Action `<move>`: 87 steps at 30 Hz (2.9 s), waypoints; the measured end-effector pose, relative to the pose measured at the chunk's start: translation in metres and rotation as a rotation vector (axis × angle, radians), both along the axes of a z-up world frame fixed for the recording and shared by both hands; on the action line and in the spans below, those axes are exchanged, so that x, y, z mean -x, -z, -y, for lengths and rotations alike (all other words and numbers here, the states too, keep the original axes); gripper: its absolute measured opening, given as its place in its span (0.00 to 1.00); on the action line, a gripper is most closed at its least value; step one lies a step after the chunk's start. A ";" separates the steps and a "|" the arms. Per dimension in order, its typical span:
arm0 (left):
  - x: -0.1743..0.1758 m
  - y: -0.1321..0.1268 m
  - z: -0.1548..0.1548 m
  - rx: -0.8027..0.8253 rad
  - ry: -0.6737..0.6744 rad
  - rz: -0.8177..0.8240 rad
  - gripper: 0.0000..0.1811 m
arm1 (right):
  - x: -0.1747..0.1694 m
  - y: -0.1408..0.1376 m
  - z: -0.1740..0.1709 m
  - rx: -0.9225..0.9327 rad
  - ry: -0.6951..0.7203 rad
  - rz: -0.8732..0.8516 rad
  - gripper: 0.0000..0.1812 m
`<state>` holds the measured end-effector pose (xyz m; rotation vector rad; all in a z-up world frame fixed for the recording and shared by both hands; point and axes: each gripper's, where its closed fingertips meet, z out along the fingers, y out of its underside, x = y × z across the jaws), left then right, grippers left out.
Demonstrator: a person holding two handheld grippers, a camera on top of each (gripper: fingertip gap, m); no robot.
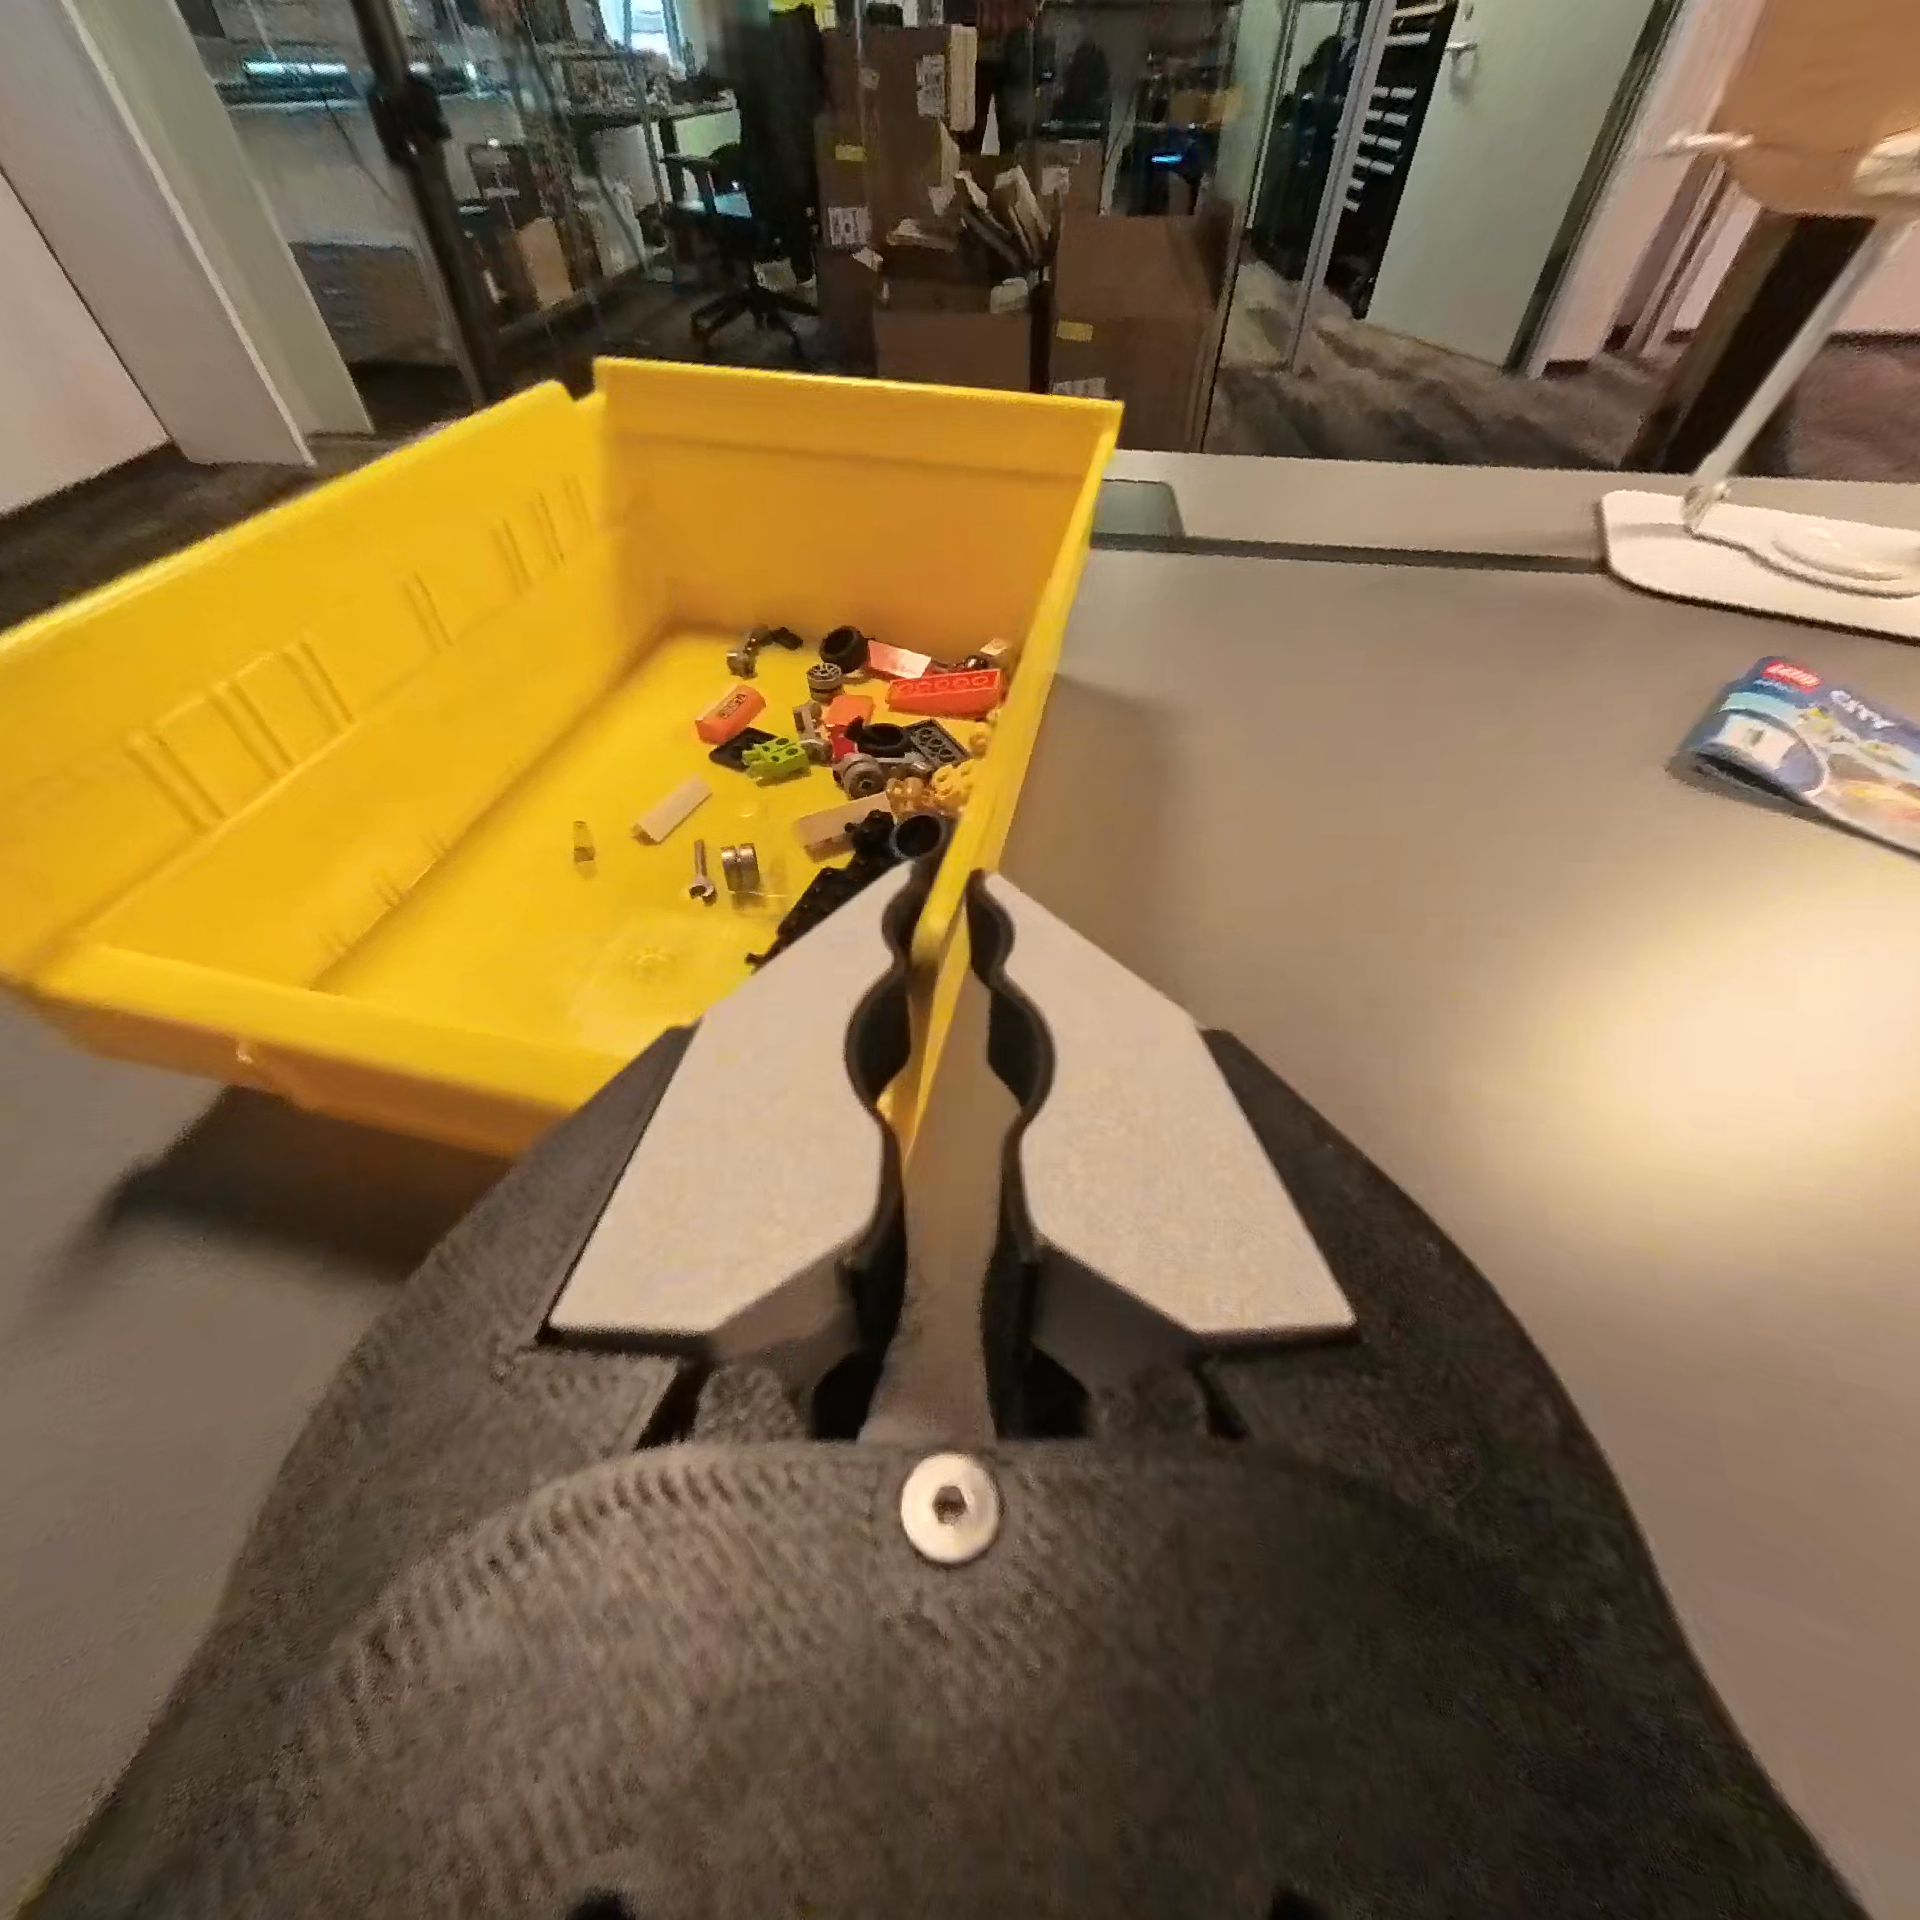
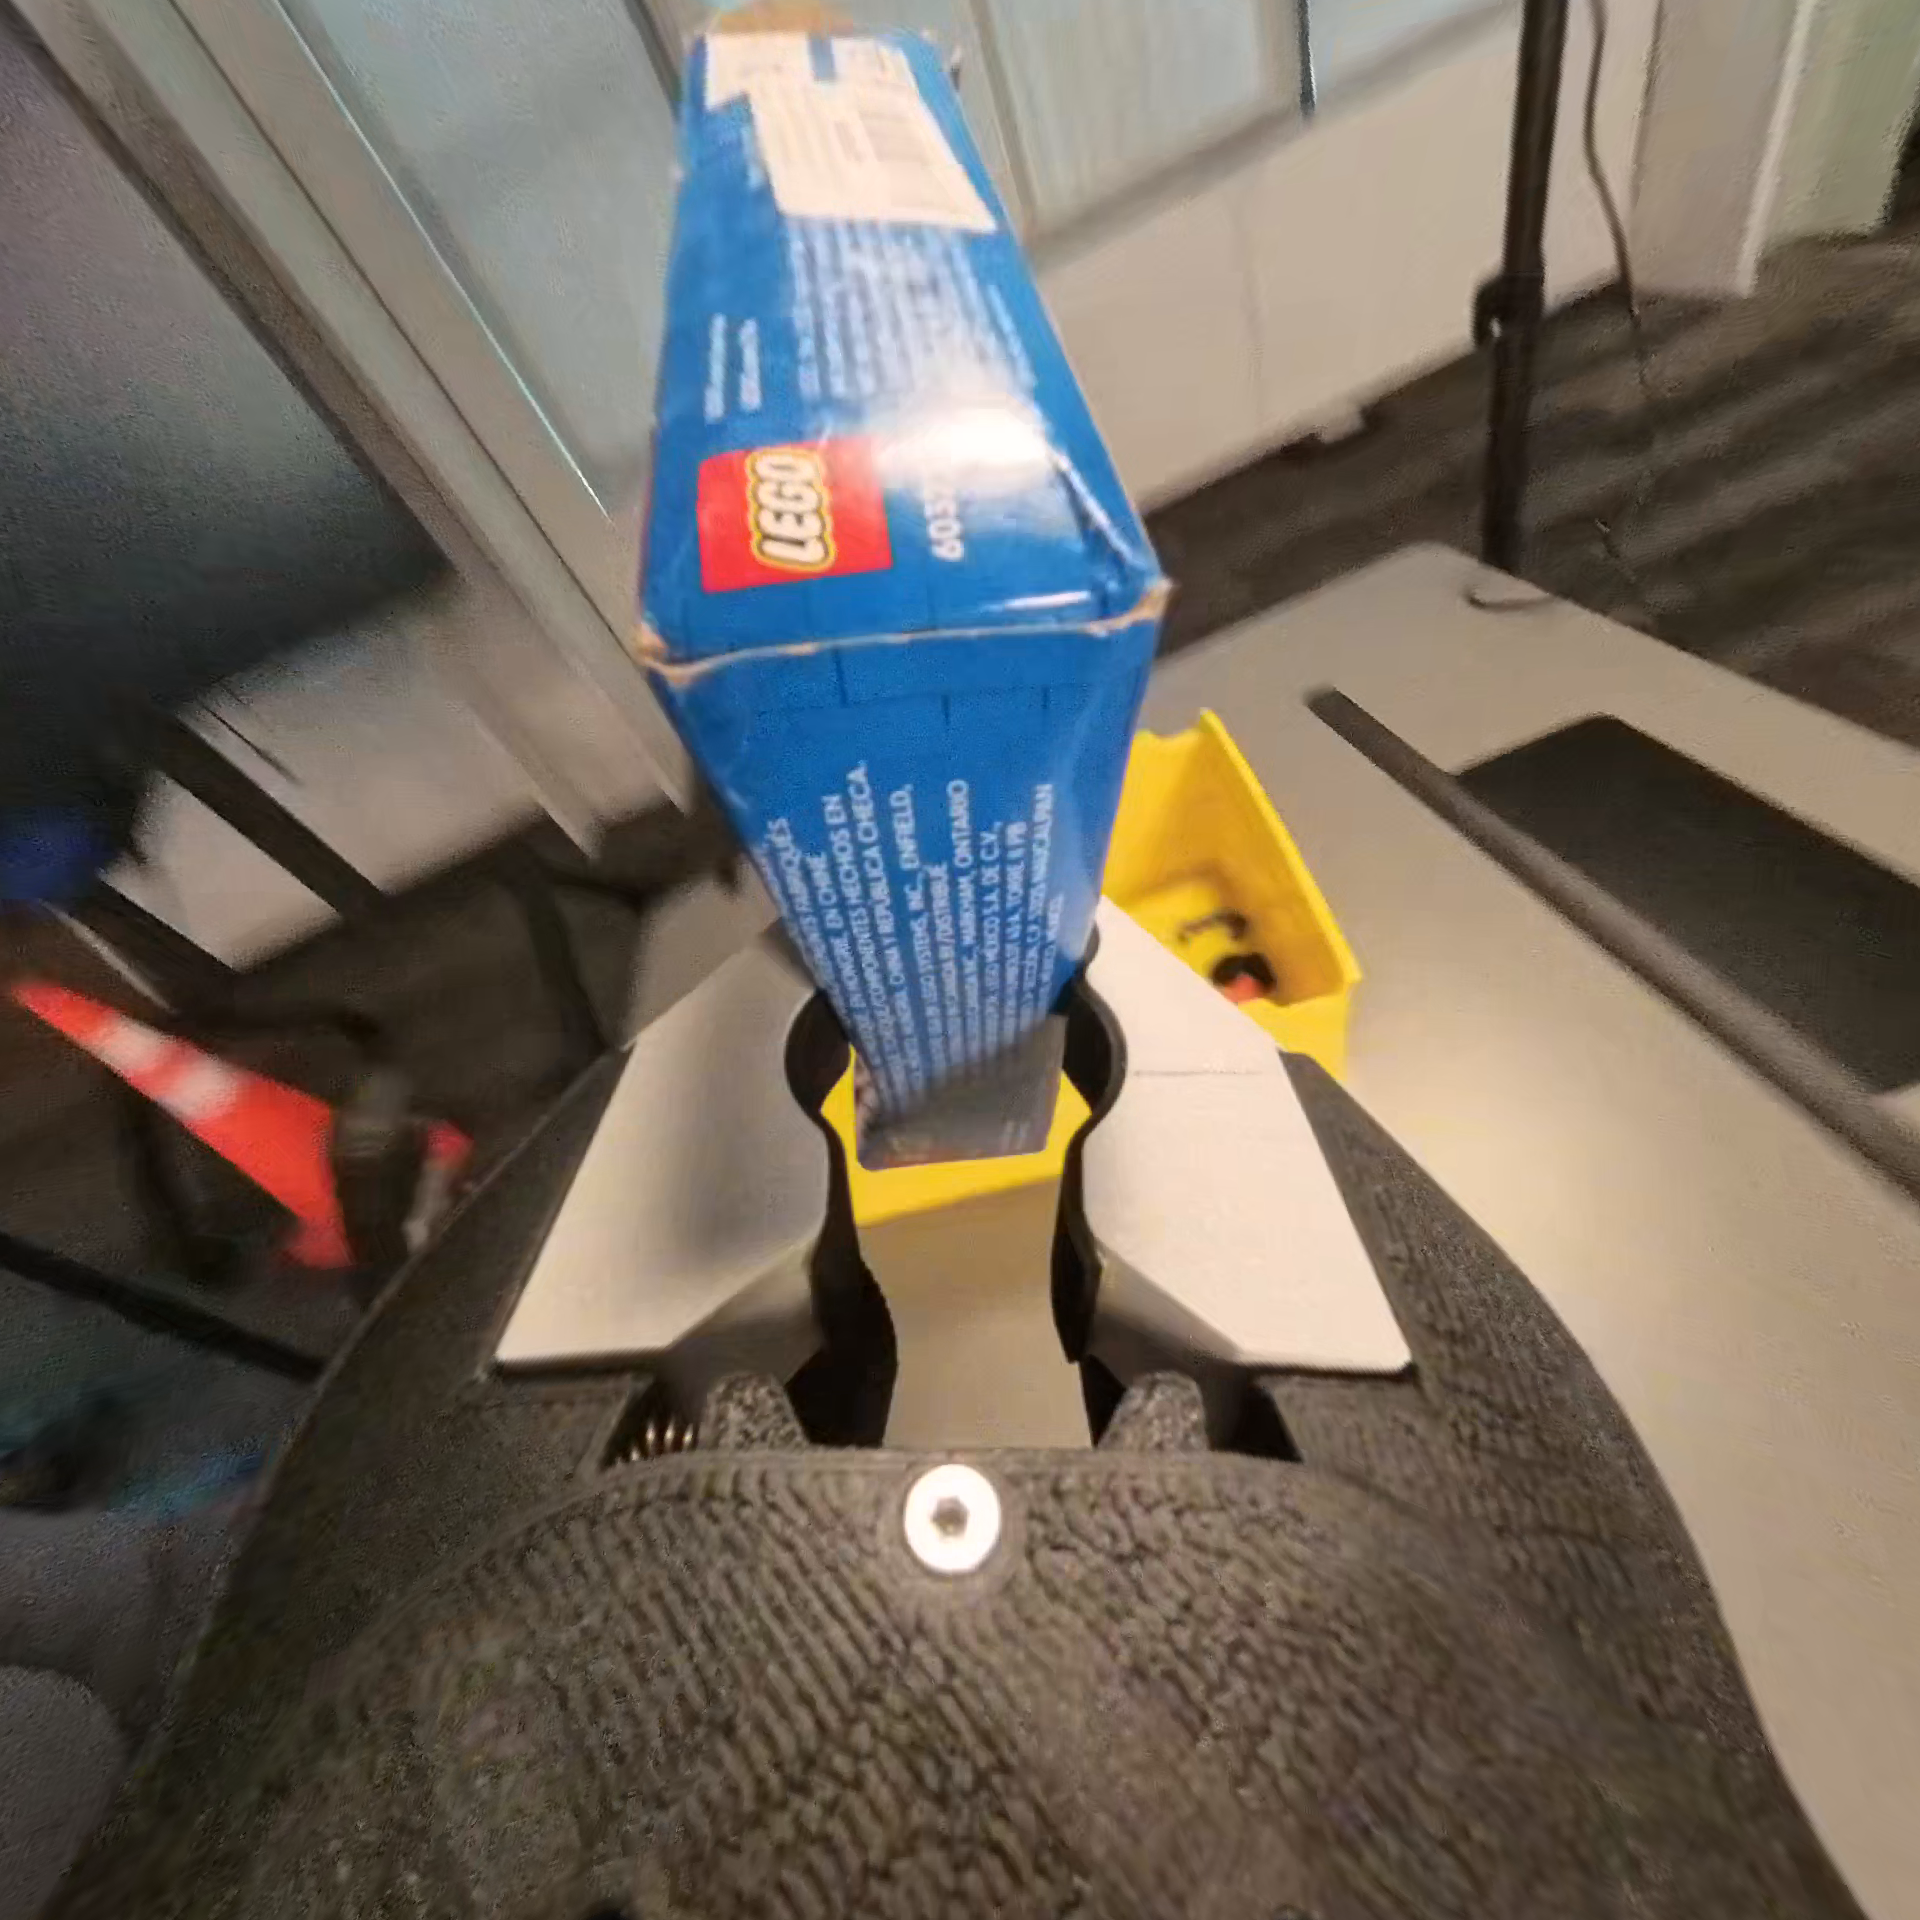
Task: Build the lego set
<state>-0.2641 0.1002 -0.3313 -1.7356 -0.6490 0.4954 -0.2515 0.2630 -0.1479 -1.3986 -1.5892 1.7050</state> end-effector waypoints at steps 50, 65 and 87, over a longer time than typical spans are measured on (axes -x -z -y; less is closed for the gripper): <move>-0.148 -0.019 -0.137 0.209 0.310 -0.954 0.18 | -0.191 0.091 0.011 -0.425 0.192 -0.589 0.67; -0.115 -0.040 -0.167 0.914 1.101 -0.833 0.19 | -0.182 0.118 0.005 -0.907 -0.203 -0.229 0.68; -0.085 -0.013 -0.206 -0.026 0.543 -0.525 0.25 | 0.067 0.164 -0.209 -0.520 0.114 -0.114 0.17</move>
